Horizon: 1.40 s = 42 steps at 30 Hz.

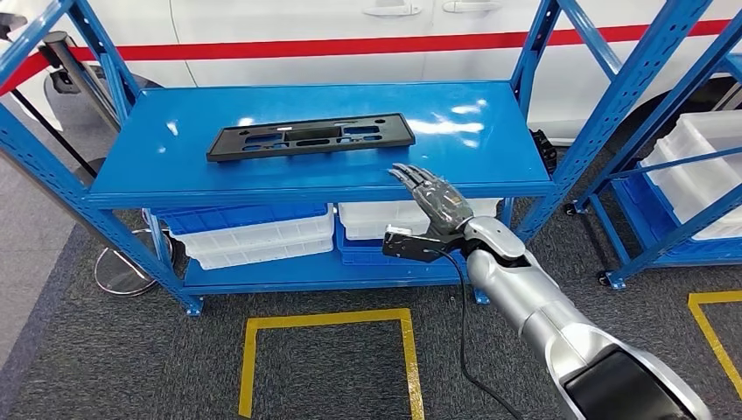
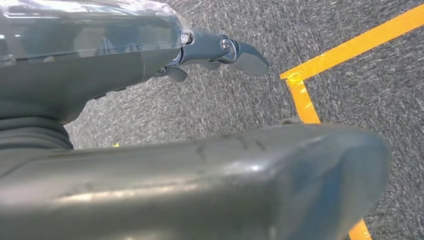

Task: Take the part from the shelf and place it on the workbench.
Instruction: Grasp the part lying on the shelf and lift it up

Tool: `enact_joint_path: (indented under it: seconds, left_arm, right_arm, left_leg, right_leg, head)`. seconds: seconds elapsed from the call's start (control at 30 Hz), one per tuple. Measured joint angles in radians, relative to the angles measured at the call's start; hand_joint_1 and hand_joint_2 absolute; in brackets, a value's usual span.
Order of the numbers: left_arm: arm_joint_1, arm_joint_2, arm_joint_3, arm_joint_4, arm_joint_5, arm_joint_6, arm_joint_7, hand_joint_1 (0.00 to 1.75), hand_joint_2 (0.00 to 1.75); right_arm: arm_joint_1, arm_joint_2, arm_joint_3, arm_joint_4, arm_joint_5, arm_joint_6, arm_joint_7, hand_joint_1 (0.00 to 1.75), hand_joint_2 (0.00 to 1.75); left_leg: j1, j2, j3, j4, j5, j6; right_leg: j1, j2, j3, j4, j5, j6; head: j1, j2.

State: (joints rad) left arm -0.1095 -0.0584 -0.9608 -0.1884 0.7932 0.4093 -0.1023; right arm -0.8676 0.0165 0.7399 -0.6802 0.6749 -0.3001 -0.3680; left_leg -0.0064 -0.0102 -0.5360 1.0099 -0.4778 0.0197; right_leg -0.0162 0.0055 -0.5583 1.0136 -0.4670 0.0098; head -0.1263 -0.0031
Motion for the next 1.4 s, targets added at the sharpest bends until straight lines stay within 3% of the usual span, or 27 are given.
enact_joint_path:
  seconds: [0.6, 0.67, 0.73, 0.8, 0.9, 0.93, 0.97, 1.0, 1.07, 1.13, 1.2, 1.27, 1.33, 1.37, 1.4]
  left_arm:
    - [0.005, 0.006, 0.027, 0.0, 0.034, -0.055, -0.014, 0.0, 0.0]
    - [0.006, 0.008, 0.032, 0.0, 0.036, -0.055, -0.014, 0.0, 0.0]
    - [0.009, 0.009, 0.035, 0.0, 0.04, -0.055, -0.016, 0.0, 0.0]
    - [0.013, 0.009, 0.036, 0.0, 0.042, -0.055, -0.017, 0.0, 0.0]
    - [0.018, 0.009, 0.037, 0.0, 0.044, -0.055, -0.019, 0.0, 0.0]
    - [0.021, 0.009, 0.037, 0.0, 0.044, -0.055, -0.019, 0.0, 0.0]
    - [0.023, 0.008, 0.037, 0.0, 0.044, -0.056, -0.02, 0.0, 0.0]
    - [0.025, 0.008, 0.037, 0.0, 0.044, -0.056, -0.02, 0.0, 0.0]
    - [0.028, 0.008, 0.037, 0.0, 0.044, -0.058, -0.021, 0.0, 0.0]
    - [0.027, 0.008, 0.037, 0.0, 0.044, -0.06, -0.019, 0.0, 0.0]
    - [0.024, 0.007, 0.037, 0.0, 0.043, -0.06, -0.016, 0.0, 0.0]
    - [0.022, 0.008, 0.037, 0.0, 0.043, -0.061, -0.014, 0.0, 0.0]
    - [0.021, 0.009, 0.037, 0.0, 0.044, -0.061, -0.013, 0.0, 0.0]
    - [0.022, 0.009, 0.037, 0.0, 0.044, -0.061, -0.013, 0.0, 0.0]
    - [0.025, 0.009, 0.037, 0.0, 0.044, -0.061, -0.013, 0.0, 0.0]
  right_arm:
    - [-0.004, 0.031, 0.081, 0.057, -0.013, 0.007, 0.006, 0.0, 1.75]
    - [-0.007, 0.042, 0.085, 0.06, -0.015, 0.01, 0.009, 0.0, 1.75]
    - [-0.011, 0.048, 0.088, 0.062, -0.019, 0.011, 0.009, 0.0, 1.75]
    - [-0.017, 0.051, 0.089, 0.064, -0.023, 0.01, 0.007, 0.0, 1.75]
    - [-0.023, 0.052, 0.09, 0.068, -0.028, 0.01, 0.0, 0.0, 1.75]
    - [-0.022, 0.053, 0.091, 0.071, -0.029, 0.011, -0.002, 0.0, 1.75]
    - [-0.021, 0.054, 0.092, 0.073, -0.029, 0.011, -0.002, 0.0, 1.75]
    - [-0.022, 0.056, 0.093, 0.076, -0.029, 0.012, -0.003, 0.0, 1.75]
    - [-0.024, 0.057, 0.094, 0.08, -0.03, 0.013, -0.003, 0.0, 1.75]
    - [-0.026, 0.06, 0.099, 0.084, -0.03, 0.017, -0.001, 0.0, 1.75]
    - [-0.03, 0.065, 0.103, 0.087, -0.03, 0.021, 0.0, 0.0, 1.75]
    - [-0.036, 0.07, 0.105, 0.088, -0.031, 0.022, 0.001, 0.0, 1.75]
    - [-0.036, 0.072, 0.106, 0.09, -0.031, 0.023, 0.0, 0.0, 1.75]
    - [-0.033, 0.072, 0.109, 0.092, -0.031, 0.024, 0.0, 0.0, 1.75]
    - [-0.028, 0.073, 0.111, 0.094, -0.031, 0.025, 0.0, 0.0, 1.75]
  left_leg:
    - [-0.007, 0.0, -0.004, 0.006, -0.002, 0.003]
    - [-0.008, 0.0, -0.007, 0.004, -0.003, 0.01]
    - [-0.005, -0.002, 0.001, -0.005, -0.008, 0.024]
    - [-0.002, -0.002, 0.017, -0.012, -0.013, 0.036]
    - [-0.003, -0.003, 0.034, -0.013, -0.025, 0.038]
    - [-0.003, -0.005, 0.042, -0.013, -0.032, 0.037]
    - [-0.002, -0.007, 0.054, -0.013, -0.041, 0.034]
    - [-0.002, -0.009, 0.069, -0.013, -0.052, 0.031]
    - [-0.003, -0.011, 0.1, -0.012, -0.08, 0.023]
    - [-0.002, -0.01, 0.123, -0.023, -0.104, 0.011]
    - [-0.002, -0.008, 0.141, -0.03, -0.102, -0.003]
    - [-0.001, -0.004, 0.126, 0.03, -0.066, -0.014]
    - [0.002, 0.0, 0.048, 0.158, -0.046, -0.021]
    - [0.004, 0.001, -0.002, 0.216, -0.063, -0.025]
    - [0.006, 0.001, -0.047, 0.252, -0.102, -0.029]
  right_leg:
    - [-0.008, 0.0, -0.001, -0.002, 0.003, 0.005]
    - [-0.009, 0.0, -0.001, 0.002, 0.007, 0.012]
    - [-0.009, -0.001, -0.01, 0.025, 0.011, 0.019]
    - [-0.01, -0.002, -0.051, 0.092, -0.006, 0.02]
    - [-0.007, -0.002, -0.179, 0.269, -0.057, 0.017]
    - [-0.006, -0.002, -0.214, 0.301, -0.054, 0.015]
    - [-0.006, -0.002, -0.231, 0.296, -0.036, 0.012]
    - [-0.006, -0.003, -0.231, 0.255, -0.004, 0.007]
    - [0.0, -0.002, -0.202, 0.119, 0.089, -0.003]
    - [0.009, -0.001, -0.181, 0.032, 0.139, -0.011]
    - [0.014, 0.001, -0.164, 0.012, 0.124, -0.02]
    - [0.01, 0.003, -0.125, -0.006, 0.103, -0.032]
    - [0.006, 0.003, -0.076, -0.023, 0.076, -0.039]
    - [0.005, 0.002, -0.051, -0.03, 0.06, -0.04]
    - [0.004, 0.002, -0.025, -0.036, 0.043, -0.04]
  head:
    - [0.0, 0.0]
    - [0.0, 0.0]
    - [0.0, 0.0]
    - [0.0, 0.0]
    - [0.0, 0.0]
    - [0.0, 0.0]
    - [0.0, 0.0]
    - [0.0, 0.0]
    - [0.0, 0.0]
    - [0.0, 0.0]
    - [0.001, 0.0]
    - [0.0, 0.0]
    - [0.0, 0.0]
    - [0.0, 0.0]
    - [0.0, 0.0]
